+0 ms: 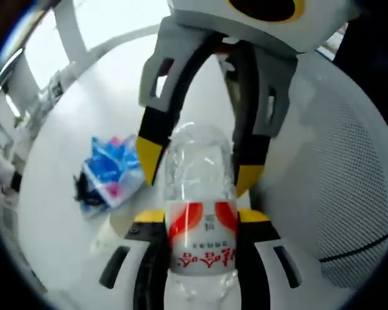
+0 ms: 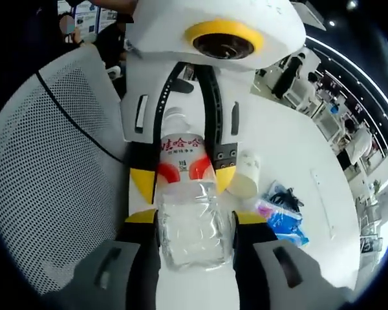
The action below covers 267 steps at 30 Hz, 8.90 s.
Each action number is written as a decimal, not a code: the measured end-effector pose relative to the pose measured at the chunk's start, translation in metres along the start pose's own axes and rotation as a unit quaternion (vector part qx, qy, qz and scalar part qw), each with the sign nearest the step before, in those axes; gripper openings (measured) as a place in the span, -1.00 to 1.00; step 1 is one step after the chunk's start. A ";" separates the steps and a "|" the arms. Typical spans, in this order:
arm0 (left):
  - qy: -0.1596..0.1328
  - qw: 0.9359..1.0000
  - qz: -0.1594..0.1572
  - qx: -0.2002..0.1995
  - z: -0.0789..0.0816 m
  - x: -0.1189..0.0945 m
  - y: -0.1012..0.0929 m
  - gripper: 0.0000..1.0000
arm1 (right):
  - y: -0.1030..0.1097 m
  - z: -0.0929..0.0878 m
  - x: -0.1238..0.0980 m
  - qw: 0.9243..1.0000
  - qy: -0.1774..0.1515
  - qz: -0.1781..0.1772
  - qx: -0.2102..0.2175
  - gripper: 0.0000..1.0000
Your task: Arrange the tabletop items into an orderly group along one side of the table until the central work area is clear of visible clutter.
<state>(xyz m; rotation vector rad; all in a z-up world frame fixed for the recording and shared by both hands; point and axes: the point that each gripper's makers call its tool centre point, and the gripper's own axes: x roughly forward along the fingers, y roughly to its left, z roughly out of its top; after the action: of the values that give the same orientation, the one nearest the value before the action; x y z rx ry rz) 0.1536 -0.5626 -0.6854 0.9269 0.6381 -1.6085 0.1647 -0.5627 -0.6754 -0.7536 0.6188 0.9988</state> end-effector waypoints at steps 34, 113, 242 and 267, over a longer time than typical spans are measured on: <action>-0.026 0.997 -0.014 0.071 -0.011 0.020 0.003 -0.26 | 0.008 -0.021 0.026 0.999 0.003 -0.015 0.034 -0.31; -0.171 0.954 0.137 -0.207 -0.064 -0.058 0.027 0.41 | 0.023 -0.063 0.059 0.996 0.065 0.052 0.011 -0.02; -0.201 0.830 0.111 -0.508 -0.054 -0.036 0.041 -0.16 | -0.005 0.047 0.072 0.991 -0.072 -0.017 0.107 -0.33; -0.142 0.889 0.172 -0.399 -0.049 -0.036 0.057 -0.23 | -0.015 0.040 0.074 0.984 -0.075 -0.041 0.153 -0.20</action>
<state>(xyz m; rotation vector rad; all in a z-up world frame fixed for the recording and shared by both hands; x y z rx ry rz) 0.2231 -0.5166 -0.6779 0.1657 0.7829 -0.9792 0.2138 -0.4989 -0.7032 -0.4237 0.5880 0.8510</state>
